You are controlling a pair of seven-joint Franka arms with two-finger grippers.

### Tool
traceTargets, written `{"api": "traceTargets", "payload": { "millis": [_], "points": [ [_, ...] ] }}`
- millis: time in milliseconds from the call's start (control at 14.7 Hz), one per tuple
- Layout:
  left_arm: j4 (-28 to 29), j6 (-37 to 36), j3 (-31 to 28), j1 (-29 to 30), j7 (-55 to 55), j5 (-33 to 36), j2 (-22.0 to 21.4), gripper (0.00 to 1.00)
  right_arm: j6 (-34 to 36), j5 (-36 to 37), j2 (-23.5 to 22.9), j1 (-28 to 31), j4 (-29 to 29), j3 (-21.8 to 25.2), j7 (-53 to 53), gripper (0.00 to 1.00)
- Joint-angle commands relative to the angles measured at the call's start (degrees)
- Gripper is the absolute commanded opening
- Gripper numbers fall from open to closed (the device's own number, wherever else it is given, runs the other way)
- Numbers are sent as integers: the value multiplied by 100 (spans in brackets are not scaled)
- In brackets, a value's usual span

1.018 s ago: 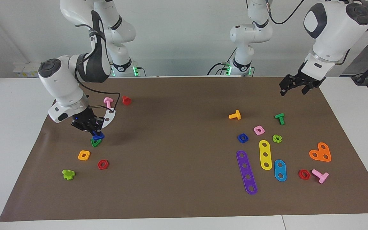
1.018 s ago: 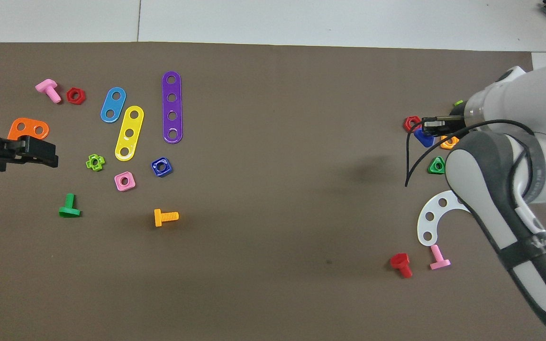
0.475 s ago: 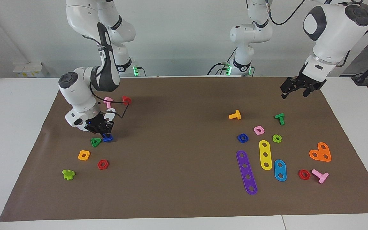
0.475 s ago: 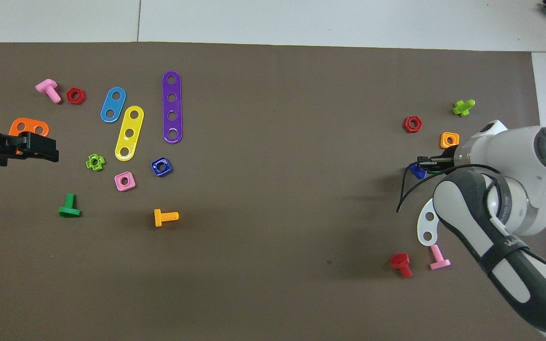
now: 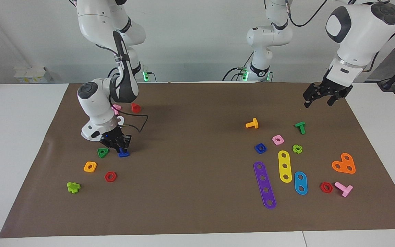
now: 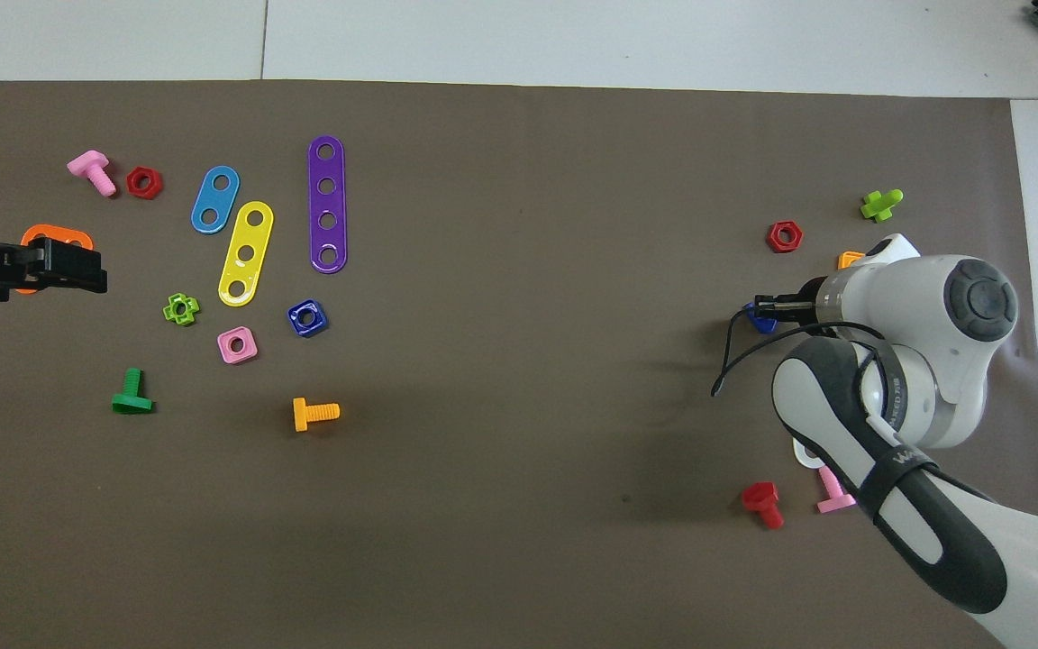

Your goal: Unscrew and place screws in storage area

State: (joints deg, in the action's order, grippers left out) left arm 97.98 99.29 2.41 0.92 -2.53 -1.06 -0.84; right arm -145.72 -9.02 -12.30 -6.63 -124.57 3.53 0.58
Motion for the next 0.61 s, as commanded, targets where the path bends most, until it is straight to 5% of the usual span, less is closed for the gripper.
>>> {"api": "traceTargets", "payload": {
  "millis": [0,543],
  "points": [
    [195,126,5,14,25,114,-144,100,252,-30,288,12,133,25,21,100],
    [177,47,-4,14,-19,114,-162,100,3906,823,992,232,2285,165,-647,100]
  ]
}}
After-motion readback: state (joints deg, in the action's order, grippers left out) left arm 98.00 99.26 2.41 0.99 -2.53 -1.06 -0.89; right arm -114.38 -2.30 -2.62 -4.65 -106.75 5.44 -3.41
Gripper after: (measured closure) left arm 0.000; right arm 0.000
